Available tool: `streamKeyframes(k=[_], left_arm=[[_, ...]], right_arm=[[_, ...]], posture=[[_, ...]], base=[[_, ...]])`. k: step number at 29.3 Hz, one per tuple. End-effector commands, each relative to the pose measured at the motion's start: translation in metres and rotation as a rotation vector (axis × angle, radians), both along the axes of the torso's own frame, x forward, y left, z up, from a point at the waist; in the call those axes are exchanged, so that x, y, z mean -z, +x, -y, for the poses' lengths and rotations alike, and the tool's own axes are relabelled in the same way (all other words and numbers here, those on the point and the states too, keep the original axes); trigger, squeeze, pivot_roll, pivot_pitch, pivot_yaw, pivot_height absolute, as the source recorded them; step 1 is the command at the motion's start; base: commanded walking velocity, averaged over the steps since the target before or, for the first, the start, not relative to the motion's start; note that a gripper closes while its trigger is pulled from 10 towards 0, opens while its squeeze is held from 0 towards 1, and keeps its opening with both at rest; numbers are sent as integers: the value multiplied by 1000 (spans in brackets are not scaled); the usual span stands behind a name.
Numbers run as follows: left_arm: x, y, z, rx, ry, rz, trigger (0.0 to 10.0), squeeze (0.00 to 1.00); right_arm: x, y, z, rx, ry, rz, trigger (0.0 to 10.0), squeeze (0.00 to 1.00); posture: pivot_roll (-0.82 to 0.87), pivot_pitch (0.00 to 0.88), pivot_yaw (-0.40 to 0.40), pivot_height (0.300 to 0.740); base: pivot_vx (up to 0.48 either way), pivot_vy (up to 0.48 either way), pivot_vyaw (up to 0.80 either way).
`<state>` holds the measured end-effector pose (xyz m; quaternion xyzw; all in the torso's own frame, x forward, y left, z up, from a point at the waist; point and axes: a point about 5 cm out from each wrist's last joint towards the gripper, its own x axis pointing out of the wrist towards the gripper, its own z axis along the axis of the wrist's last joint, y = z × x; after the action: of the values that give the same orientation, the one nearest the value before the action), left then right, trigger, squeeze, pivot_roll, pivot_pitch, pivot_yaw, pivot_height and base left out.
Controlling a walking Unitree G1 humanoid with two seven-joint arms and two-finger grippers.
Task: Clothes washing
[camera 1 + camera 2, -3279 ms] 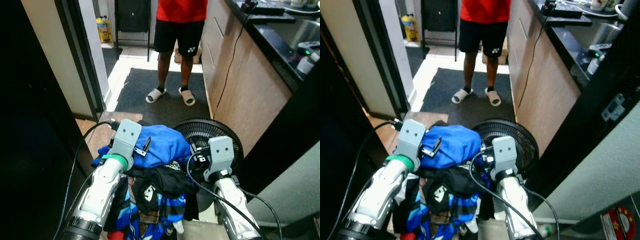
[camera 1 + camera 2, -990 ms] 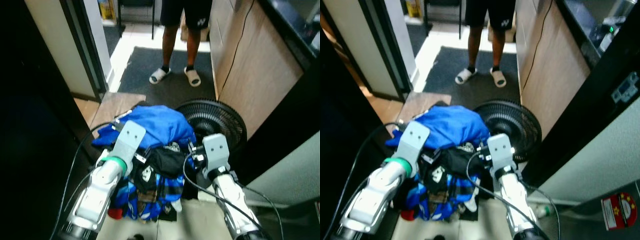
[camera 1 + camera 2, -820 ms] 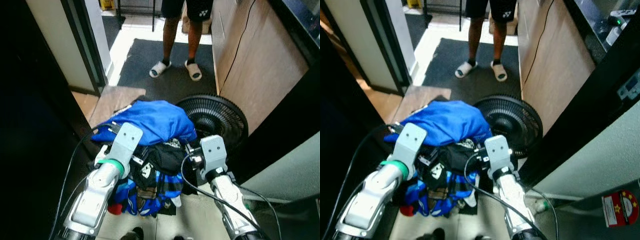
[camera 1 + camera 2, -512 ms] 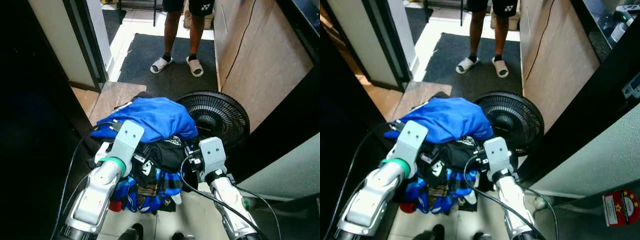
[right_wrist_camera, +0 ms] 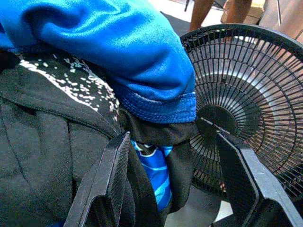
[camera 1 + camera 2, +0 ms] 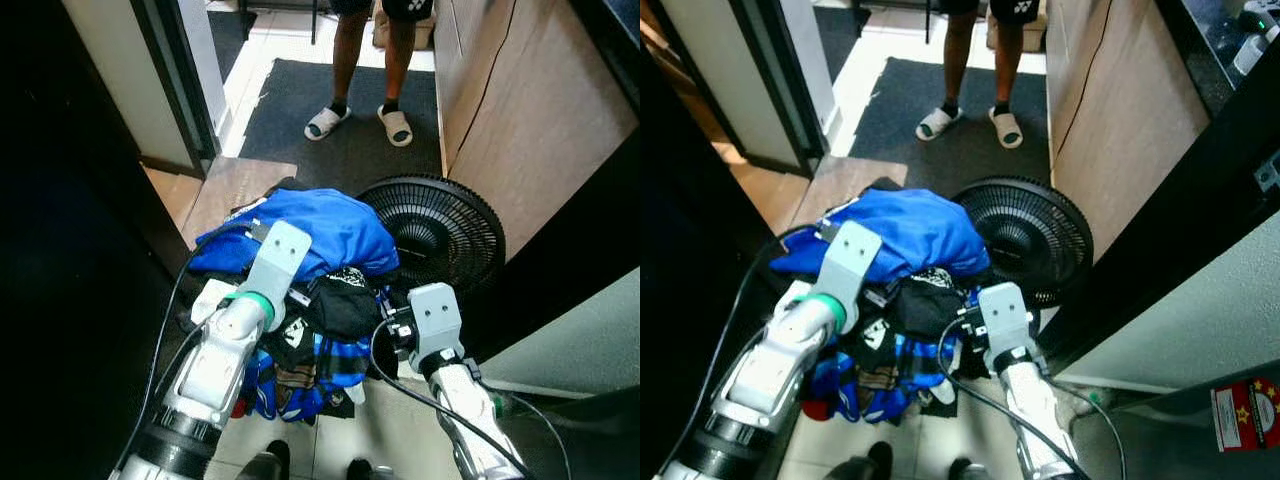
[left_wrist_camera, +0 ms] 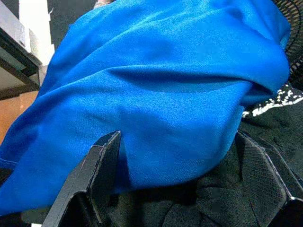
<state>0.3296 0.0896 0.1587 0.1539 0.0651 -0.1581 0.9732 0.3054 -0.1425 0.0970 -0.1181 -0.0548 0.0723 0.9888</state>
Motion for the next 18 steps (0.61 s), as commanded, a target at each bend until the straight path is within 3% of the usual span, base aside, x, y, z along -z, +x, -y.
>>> streamKeyframes(k=[1, 2, 5, 6, 8, 9, 18], left_arm=[[14, -5, 0, 3, 24, -45, 4863, 0], [18, -6, 0, 4, 28, -51, 4118, 0], [20, -7, 0, 5, 30, -55, 4118, 0], [22, -9, 0, 5, 29, -61, 3137, 0], [22, -9, 0, 5, 29, -61, 3137, 0], [22, -10, -1, 5, 26, -65, 0, 0], [10, -11, 1, -3, -44, -35, 0, 0]], right_arm=[[7, -6, -1, 0, -5, -29, 10000, 0], [8, -6, -1, -1, -6, -30, 10000, 0], [8, -6, -1, -1, -6, -31, 10000, 0], [8, -6, -1, -1, -6, -32, 10000, 0], [8, -6, -1, -1, -6, -32, 10000, 0], [8, -6, -1, -2, -7, -32, 10000, 0], [8, -6, -2, -8, -12, -40, 10000, 0]], posture=[[141, 286, 96, 740], [140, 289, 95, 740], [139, 289, 95, 740], [139, 292, 93, 740], [139, 292, 93, 740], [140, 294, 91, 740], [143, 291, 85, 740]], base=[[0, 0, 0], [0, 0, 0], [0, 0, 0], [0, 0, 0], [0, 0, 0], [0, 0, 0], [0, 0, 0]])
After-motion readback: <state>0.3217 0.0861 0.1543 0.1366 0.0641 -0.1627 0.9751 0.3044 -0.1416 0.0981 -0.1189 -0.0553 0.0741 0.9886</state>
